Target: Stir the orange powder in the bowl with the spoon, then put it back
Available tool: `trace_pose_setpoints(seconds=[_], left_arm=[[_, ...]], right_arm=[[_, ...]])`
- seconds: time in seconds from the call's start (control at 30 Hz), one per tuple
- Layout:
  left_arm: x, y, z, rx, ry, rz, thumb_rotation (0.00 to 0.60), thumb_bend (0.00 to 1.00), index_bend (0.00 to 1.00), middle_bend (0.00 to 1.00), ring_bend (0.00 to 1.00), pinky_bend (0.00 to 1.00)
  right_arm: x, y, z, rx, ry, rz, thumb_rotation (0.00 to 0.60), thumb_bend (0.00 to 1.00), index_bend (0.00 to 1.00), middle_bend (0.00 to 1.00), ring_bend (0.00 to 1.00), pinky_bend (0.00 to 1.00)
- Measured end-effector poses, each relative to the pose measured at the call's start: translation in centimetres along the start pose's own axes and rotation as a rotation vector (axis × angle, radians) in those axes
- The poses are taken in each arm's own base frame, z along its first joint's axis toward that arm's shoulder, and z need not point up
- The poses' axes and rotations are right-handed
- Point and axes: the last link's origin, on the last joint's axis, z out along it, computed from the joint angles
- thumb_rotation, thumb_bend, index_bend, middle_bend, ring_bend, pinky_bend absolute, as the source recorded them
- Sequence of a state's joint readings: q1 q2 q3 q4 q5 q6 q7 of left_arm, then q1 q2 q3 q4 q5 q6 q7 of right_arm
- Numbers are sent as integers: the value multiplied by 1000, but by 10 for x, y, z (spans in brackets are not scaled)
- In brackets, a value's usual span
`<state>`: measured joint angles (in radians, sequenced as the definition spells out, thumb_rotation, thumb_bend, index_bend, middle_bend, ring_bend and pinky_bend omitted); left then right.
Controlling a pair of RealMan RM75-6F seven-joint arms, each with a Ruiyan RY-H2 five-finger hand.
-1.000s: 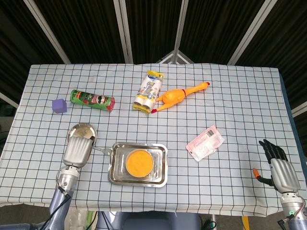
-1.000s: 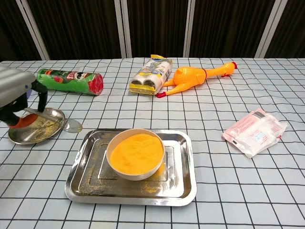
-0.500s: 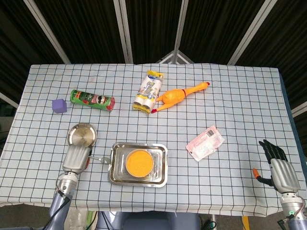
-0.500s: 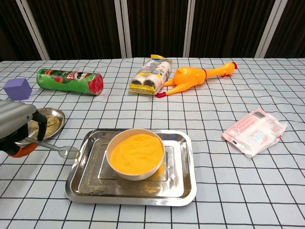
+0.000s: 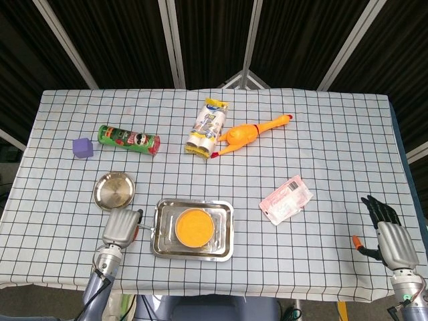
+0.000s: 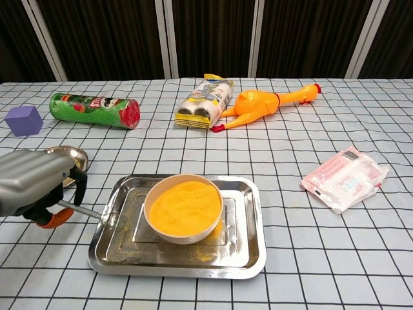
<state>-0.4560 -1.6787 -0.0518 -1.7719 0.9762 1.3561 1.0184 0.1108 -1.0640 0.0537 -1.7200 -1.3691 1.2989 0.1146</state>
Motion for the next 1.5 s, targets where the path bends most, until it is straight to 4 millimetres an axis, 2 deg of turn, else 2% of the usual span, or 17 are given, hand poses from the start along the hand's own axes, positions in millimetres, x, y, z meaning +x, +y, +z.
trace_pose_setpoints(seconds=[0.13, 0.43, 0.87, 1.13, 1.2, 1.33, 1.5], left_arm=[[-2, -1, -1, 1, -9, 12, 600, 572, 665, 942, 890, 886], [-1, -8, -4, 9, -29, 33, 600, 464, 606, 914, 876, 886], [-2, -16, -12, 10, -42, 38, 600, 464, 591, 907, 872, 886], [-4, -28, -12, 46, -56, 15, 600, 464, 589, 906, 873, 886], [-4, -31, -11, 59, -60, 10, 600, 473, 606, 913, 874, 888], [-5, -37, -10, 77, -63, 0, 600, 589, 746, 985, 925, 917], [-4, -41, -6, 95, -17, -33, 600, 601, 767, 997, 934, 923]], right_arm=[[0, 0, 0, 0, -2, 2, 600, 405, 0, 0, 0, 0], [0, 0, 0, 0, -3, 3, 600, 405, 0, 0, 0, 0], [-1, 0, 0, -1, -5, 8, 600, 405, 0, 0, 0, 0], [-1, 0, -1, -2, -7, 8, 600, 404, 0, 0, 0, 0], [-1, -1, -1, -2, -7, 8, 600, 404, 0, 0, 0, 0], [-1, -1, 0, -2, -8, 7, 600, 405, 0, 0, 0, 0], [-1, -1, -1, -2, -9, 7, 600, 405, 0, 0, 0, 0]])
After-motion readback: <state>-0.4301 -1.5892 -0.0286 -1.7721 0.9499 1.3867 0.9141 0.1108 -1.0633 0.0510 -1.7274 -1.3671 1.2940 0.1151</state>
